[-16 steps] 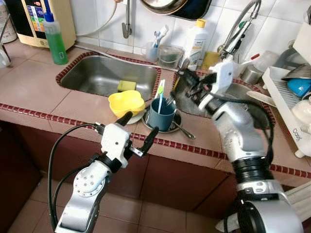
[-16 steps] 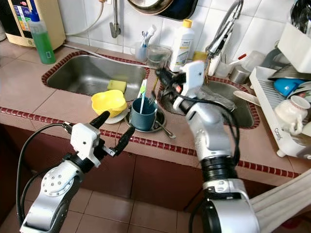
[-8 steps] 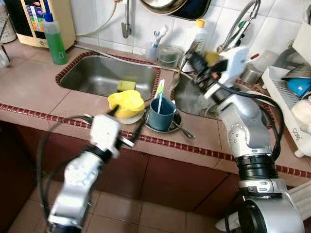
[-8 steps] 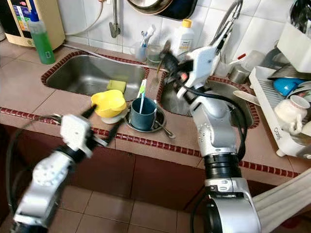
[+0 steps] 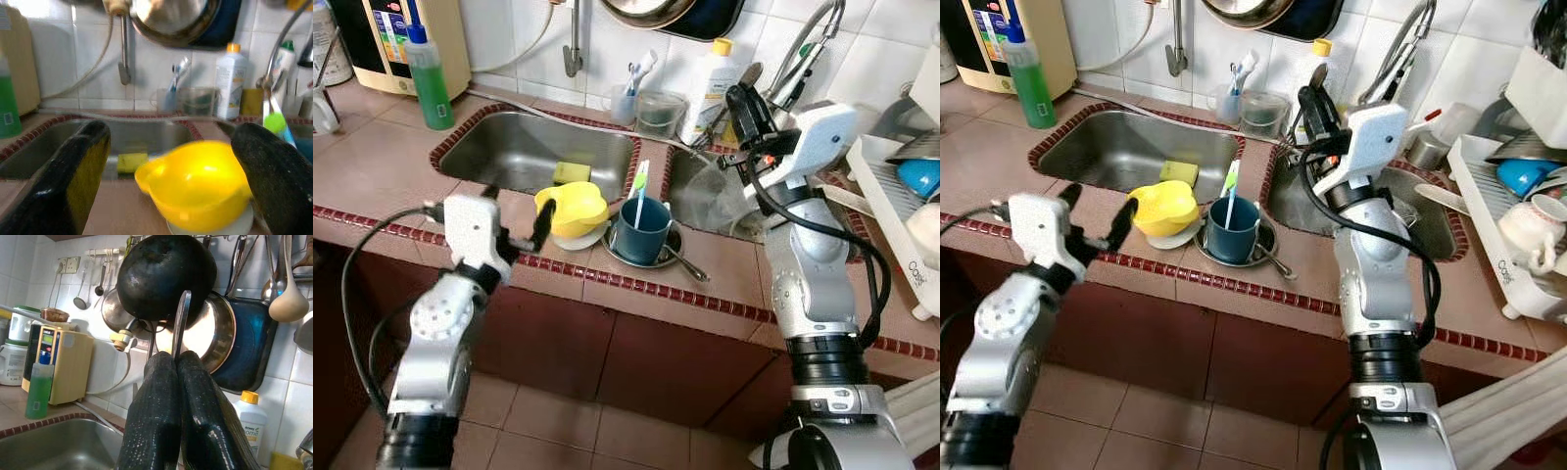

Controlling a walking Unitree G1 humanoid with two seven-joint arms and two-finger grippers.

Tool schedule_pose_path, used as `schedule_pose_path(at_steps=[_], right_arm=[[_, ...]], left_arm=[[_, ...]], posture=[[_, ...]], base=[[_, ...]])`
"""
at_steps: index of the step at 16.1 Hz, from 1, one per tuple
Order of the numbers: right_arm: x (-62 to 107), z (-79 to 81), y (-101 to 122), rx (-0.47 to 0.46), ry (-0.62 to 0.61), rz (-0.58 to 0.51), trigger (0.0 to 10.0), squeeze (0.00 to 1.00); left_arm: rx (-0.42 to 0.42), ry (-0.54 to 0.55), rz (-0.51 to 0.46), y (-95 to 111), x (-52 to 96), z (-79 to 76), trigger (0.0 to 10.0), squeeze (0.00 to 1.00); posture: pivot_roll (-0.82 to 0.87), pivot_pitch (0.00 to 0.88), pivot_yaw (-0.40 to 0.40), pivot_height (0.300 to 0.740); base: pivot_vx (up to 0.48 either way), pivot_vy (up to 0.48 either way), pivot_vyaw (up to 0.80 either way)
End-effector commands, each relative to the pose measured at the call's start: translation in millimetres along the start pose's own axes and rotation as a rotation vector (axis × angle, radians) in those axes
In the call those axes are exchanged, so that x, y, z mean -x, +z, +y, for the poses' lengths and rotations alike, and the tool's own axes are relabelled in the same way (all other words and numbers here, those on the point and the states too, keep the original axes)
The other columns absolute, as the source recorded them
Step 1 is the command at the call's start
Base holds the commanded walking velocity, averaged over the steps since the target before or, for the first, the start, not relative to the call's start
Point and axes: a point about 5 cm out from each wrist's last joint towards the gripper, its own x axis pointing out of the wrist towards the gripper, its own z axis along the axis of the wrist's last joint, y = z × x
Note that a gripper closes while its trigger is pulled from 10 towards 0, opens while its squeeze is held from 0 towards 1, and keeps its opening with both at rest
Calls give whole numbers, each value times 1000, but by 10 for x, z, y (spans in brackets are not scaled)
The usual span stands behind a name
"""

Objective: Kitchen organization

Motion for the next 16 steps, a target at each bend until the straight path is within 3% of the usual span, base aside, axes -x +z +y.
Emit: schedule_pose_path(at_steps=[1, 8, 16], right_arm=[[11, -29, 37, 22, -18, -18, 10000, 0], [6, 0, 20, 49, -34, -24, 10000, 0], [25, -21, 36, 62, -35, -26, 10000, 0]], left_arm=[[7, -1, 6, 8, -28, 24, 10000, 0], [-24, 5, 0, 98, -114, 207, 10000, 0], [-43, 0, 7, 85, -127, 225, 10000, 0]], posture=[[24, 0, -101, 740], [19, 0, -96, 740], [10, 0, -99, 740]], base=[[0, 0, 0], [0, 262, 0], [0, 450, 0]])
